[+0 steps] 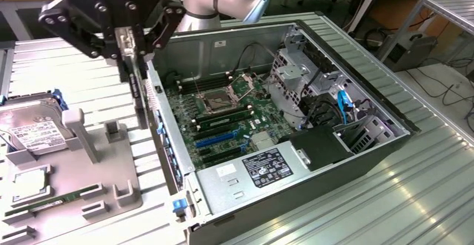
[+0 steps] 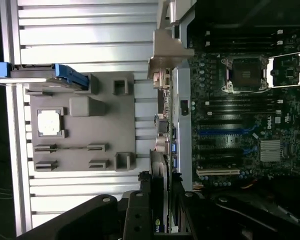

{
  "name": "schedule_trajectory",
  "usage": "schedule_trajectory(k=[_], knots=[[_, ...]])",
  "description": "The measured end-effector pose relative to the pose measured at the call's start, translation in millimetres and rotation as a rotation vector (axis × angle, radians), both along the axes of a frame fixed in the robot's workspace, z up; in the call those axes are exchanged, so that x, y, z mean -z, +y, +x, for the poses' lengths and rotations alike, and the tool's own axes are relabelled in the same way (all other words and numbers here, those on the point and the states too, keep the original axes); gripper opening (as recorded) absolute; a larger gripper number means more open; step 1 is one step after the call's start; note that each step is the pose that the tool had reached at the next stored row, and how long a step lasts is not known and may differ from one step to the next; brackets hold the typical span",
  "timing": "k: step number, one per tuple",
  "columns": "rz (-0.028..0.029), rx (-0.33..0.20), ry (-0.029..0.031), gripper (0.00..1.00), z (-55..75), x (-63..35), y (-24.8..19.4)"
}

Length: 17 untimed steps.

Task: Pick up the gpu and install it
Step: 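Pick up the gpu and move the gpu toward the slot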

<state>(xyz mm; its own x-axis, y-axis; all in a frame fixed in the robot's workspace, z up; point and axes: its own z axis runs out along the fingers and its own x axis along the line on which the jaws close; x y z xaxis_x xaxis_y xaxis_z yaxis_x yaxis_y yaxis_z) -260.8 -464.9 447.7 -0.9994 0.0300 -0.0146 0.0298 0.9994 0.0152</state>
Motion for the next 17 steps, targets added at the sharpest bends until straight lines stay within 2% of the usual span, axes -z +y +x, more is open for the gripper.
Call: schedule_trajectory(k=[9,10,17], knots=[[0.0018,0.000,0.0182,0.26,44.7,-0.6,0.0],[0.0018,0.000,0.0206,0.26,53.7,-0.1,0.1],[0.0016,0.000,0.0252,0.26,90.3,9.4,3.2]])
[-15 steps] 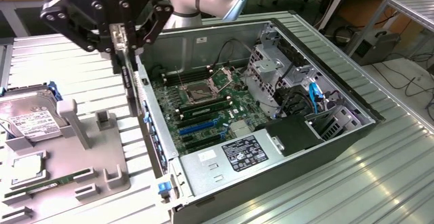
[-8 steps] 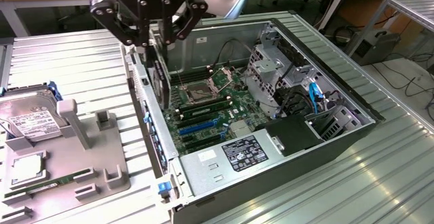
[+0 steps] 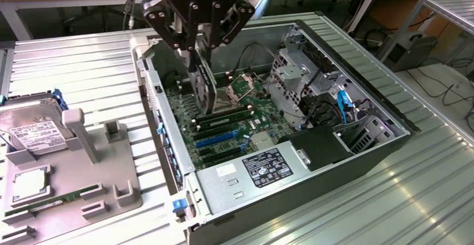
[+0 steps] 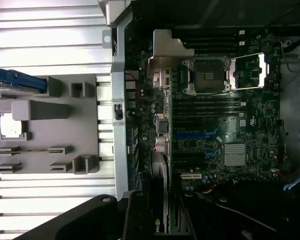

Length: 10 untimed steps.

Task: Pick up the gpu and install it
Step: 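Pick up the gpu and move the gpu toward the slot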

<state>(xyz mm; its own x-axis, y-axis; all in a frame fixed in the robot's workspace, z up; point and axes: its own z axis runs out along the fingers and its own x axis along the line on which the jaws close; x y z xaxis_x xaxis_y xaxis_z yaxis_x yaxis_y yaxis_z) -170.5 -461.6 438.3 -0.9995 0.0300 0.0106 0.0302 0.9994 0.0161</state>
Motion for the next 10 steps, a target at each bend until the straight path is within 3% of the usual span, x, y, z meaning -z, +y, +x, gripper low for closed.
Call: schedule_trajectory(k=[7,10], knots=[[-0.0030,0.000,0.0011,0.26,36.9,14.8,8.6],[-0.0070,0.000,0.0011,0.26,54.1,21.6,12.3]])
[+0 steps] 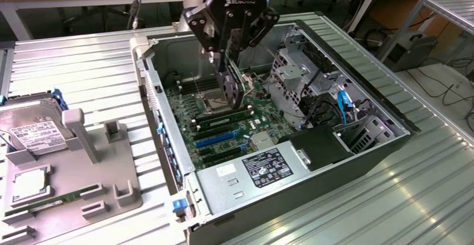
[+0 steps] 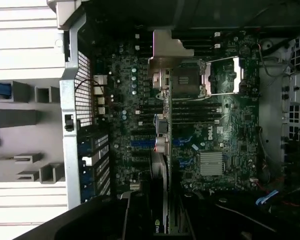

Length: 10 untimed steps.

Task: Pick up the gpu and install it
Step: 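Pick up the gpu and move the gpu toward the slot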

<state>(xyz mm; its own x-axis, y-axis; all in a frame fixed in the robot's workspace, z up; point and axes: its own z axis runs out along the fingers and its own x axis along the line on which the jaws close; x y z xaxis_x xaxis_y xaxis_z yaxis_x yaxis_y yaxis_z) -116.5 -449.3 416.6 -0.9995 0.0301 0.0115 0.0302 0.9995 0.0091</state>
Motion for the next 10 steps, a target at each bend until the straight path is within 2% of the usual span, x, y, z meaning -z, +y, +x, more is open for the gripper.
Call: schedule_trajectory(k=[7,10], knots=[[-0.0081,0.000,0.0000,0.26,33.4,13.4,7.1],[-0.0104,0.000,0.0000,0.26,47.1,18.8,8.6]])
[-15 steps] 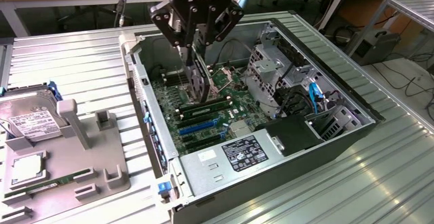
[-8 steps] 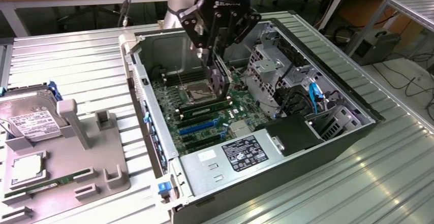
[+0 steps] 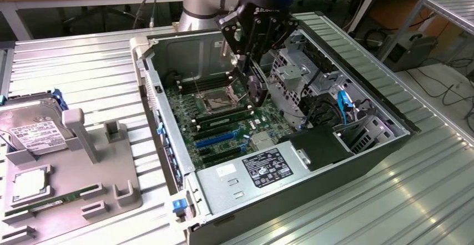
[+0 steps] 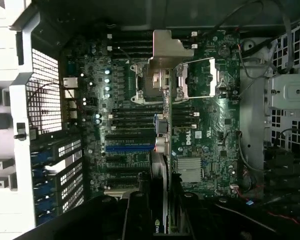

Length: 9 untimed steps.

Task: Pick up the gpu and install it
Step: 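Pick up the gpu and move the gpu toward the slot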

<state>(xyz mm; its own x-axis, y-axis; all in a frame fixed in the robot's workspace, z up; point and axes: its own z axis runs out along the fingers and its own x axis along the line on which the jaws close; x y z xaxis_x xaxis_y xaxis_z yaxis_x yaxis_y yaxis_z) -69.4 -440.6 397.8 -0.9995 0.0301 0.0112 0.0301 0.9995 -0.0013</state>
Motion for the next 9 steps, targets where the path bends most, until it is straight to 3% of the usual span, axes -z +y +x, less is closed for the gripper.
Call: schedule_trajectory(k=[5,9], knots=[[0.0002,0.000,0.0001,0.26,11.4,8.4,0.0],[0.0000,0.000,0.0013,0.26,12.1,8.4,0.0]])
